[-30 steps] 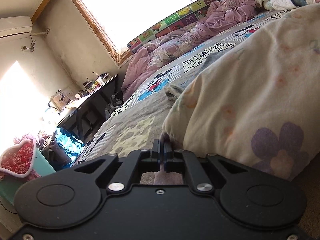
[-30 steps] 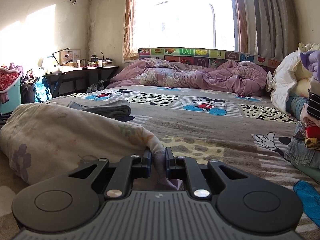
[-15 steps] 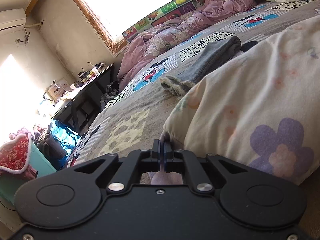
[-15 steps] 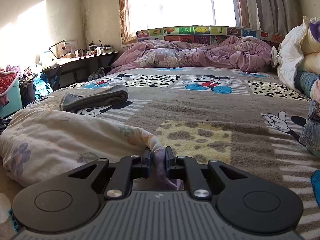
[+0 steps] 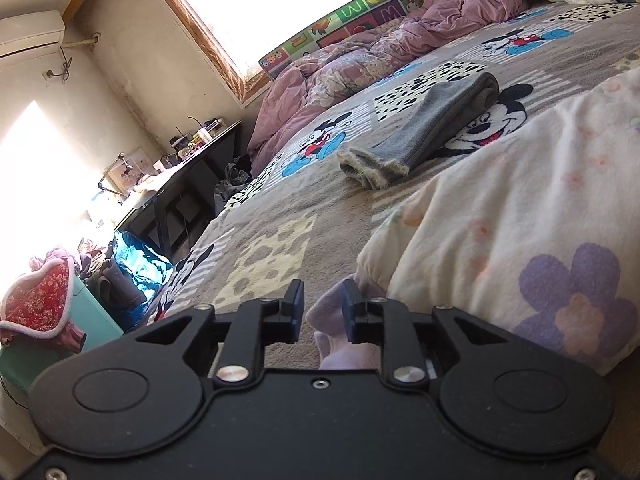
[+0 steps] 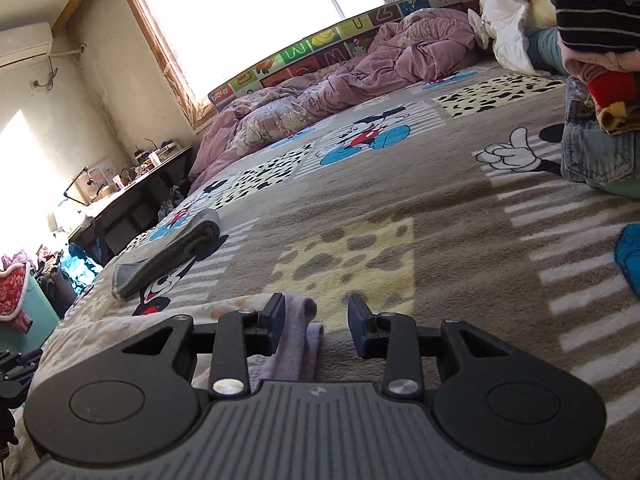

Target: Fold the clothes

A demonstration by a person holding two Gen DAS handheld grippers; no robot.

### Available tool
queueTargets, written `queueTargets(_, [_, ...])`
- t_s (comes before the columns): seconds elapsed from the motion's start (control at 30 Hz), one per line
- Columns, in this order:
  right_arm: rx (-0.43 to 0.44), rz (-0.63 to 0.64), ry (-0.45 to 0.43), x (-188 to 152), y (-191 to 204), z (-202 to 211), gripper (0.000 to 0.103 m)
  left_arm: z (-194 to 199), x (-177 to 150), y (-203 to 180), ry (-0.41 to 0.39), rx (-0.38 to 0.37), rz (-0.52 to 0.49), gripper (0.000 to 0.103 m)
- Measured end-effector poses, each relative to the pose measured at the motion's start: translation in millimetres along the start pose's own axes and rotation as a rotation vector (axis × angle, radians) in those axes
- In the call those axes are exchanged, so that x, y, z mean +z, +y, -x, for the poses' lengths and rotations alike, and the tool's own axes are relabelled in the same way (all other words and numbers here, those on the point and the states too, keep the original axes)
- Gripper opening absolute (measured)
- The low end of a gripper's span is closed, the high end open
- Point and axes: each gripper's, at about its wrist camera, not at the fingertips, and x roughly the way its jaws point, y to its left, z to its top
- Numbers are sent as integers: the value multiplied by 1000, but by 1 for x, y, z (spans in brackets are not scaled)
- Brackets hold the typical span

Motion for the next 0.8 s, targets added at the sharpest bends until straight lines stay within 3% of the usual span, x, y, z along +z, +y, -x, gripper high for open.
queueTargets(0.03, [7,-26,5,0,-4,1,37,1,0,2,-1,11,6,32])
queueTargets(0.2, [42,-22,54,-2,-3,-3,37,15,8,19,-35,61,117,32])
queueTargets(0.3, [59,74,93,-9,13,-8,30,21,14,31,-56,-19,229,32])
queueTargets(0.33, [65,108,105,-11,18,-10,24,23,16,34,-72,-68,268,31])
queueTargets(0.4, [73,120,103,-11,23,-5,21,22,19,31,-79,-152,322,31])
queueTargets(0.6, [111,99,97,-9,23,4,21,20,33,-6,-115,-362,302,31])
queueTargets(0.63, [116,100,102,-9,23,6,21,16,35,-13,-85,-379,279,32])
queueTargets(0.7, [119,104,118,-11,23,5,21,-8,28,-27,51,-356,208,40])
queueTargets(0.8, [97,108,123,-14,20,4,21,-15,28,-21,77,-381,266,39])
